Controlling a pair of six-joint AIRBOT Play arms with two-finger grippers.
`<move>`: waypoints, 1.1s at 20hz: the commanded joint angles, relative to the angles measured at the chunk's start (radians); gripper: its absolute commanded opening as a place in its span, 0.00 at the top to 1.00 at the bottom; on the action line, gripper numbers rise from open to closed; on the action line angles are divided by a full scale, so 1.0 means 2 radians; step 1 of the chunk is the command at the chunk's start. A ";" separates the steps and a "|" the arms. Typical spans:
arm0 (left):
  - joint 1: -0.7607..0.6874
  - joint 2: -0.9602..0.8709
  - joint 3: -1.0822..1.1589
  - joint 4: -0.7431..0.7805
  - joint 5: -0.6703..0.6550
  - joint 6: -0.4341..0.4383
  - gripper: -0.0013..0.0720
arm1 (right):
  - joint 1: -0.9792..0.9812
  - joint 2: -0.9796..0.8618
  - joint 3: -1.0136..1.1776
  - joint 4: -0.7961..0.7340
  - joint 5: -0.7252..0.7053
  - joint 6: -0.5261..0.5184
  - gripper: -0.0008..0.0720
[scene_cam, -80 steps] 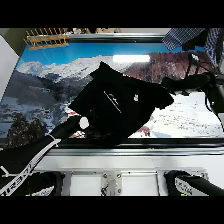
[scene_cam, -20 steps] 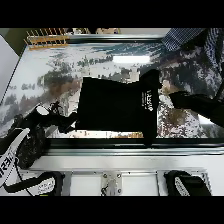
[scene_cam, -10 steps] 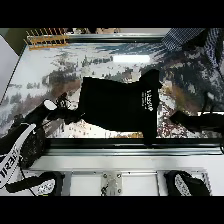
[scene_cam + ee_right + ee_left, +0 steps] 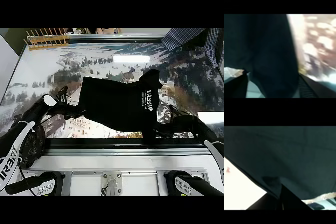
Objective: Fold the clothes and pants, and hang the long-sleeved shirts on hangers.
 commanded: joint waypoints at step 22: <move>-0.050 0.373 0.373 0.043 0.107 -0.001 0.97 | 0.029 0.258 0.630 -0.139 -0.015 0.097 0.97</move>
